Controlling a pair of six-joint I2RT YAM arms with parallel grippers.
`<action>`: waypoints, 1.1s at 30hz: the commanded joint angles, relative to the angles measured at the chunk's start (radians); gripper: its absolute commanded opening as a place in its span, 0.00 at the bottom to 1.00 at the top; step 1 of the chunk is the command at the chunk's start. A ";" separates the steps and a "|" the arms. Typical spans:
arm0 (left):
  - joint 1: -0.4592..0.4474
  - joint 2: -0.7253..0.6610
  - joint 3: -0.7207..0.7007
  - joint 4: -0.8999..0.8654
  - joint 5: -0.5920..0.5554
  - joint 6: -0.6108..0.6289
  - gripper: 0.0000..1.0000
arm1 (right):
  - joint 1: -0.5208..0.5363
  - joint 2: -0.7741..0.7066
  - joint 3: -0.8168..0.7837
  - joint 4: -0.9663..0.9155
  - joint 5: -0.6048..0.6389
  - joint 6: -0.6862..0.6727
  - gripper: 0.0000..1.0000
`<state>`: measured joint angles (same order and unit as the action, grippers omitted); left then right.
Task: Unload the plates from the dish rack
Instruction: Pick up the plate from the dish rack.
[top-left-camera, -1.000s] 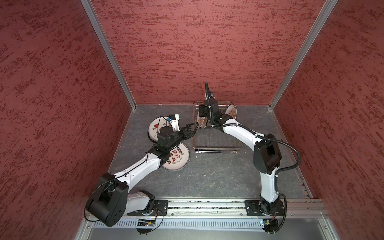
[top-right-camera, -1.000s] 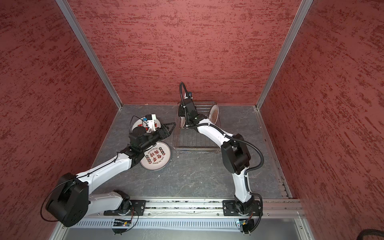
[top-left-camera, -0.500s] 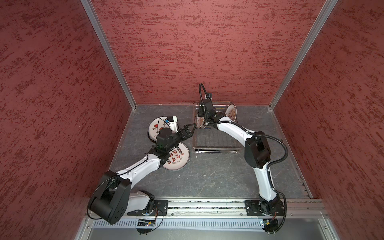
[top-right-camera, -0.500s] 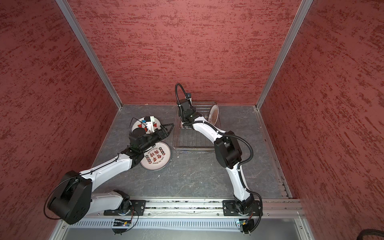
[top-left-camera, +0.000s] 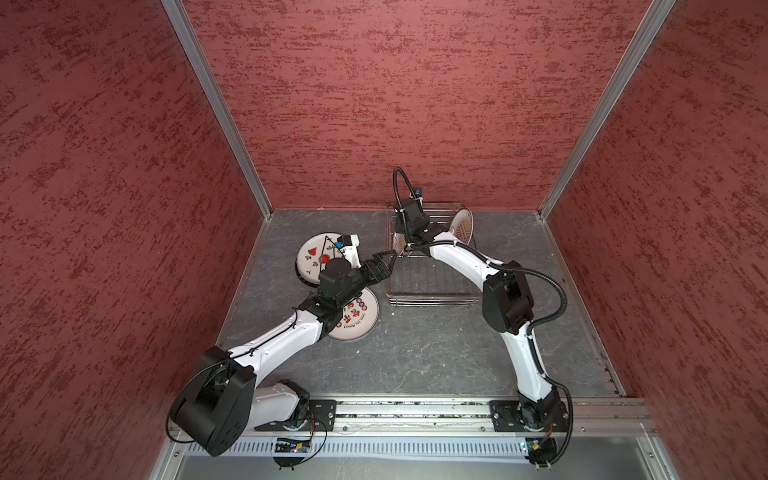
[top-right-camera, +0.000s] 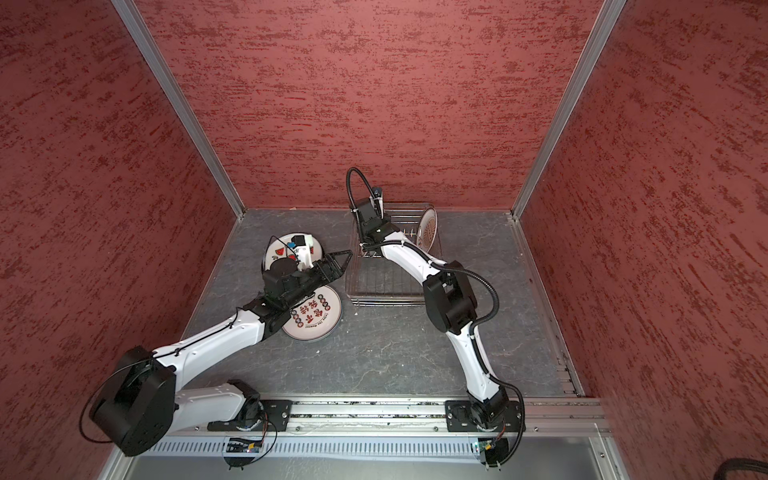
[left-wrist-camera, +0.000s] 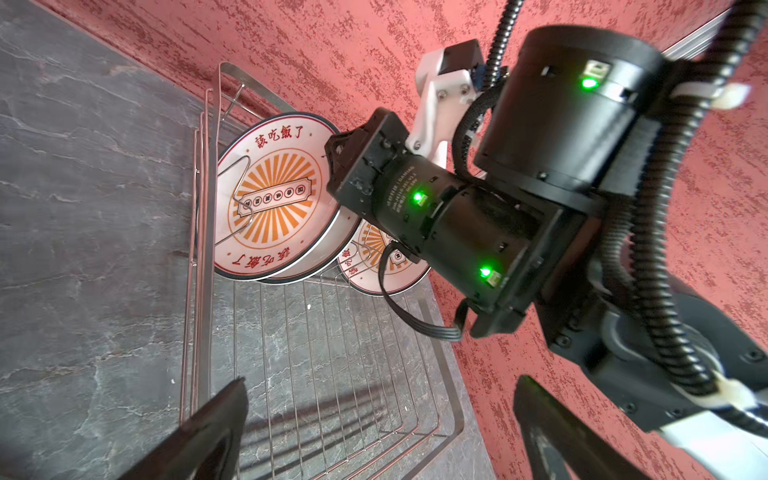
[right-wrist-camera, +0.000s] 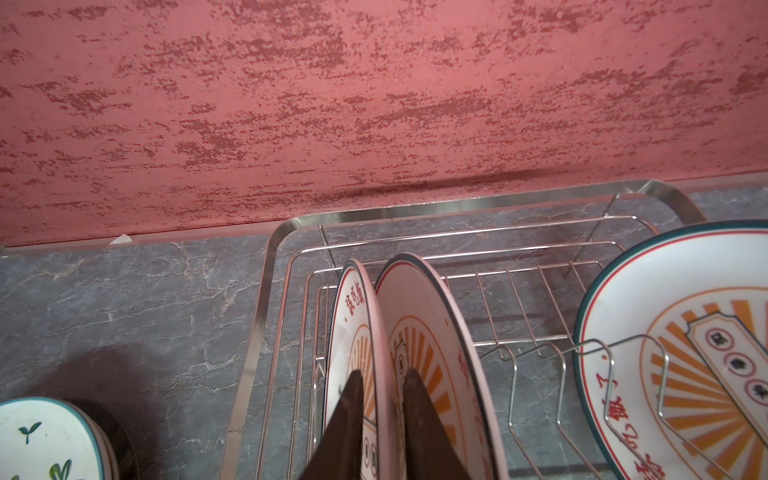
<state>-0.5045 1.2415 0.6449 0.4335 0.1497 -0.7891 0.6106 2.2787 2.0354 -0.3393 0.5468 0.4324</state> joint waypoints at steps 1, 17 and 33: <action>0.011 -0.022 -0.017 0.007 -0.013 0.002 0.99 | 0.003 0.033 0.043 -0.039 0.045 0.045 0.17; 0.086 -0.053 -0.080 0.028 0.025 -0.040 0.99 | 0.035 0.137 0.228 -0.138 0.199 0.039 0.08; 0.129 0.016 -0.123 0.137 0.094 -0.068 0.99 | 0.067 -0.048 0.040 0.052 0.278 -0.173 0.00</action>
<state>-0.3805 1.2263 0.5323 0.5064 0.1959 -0.8486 0.6716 2.3356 2.1052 -0.3866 0.7631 0.3290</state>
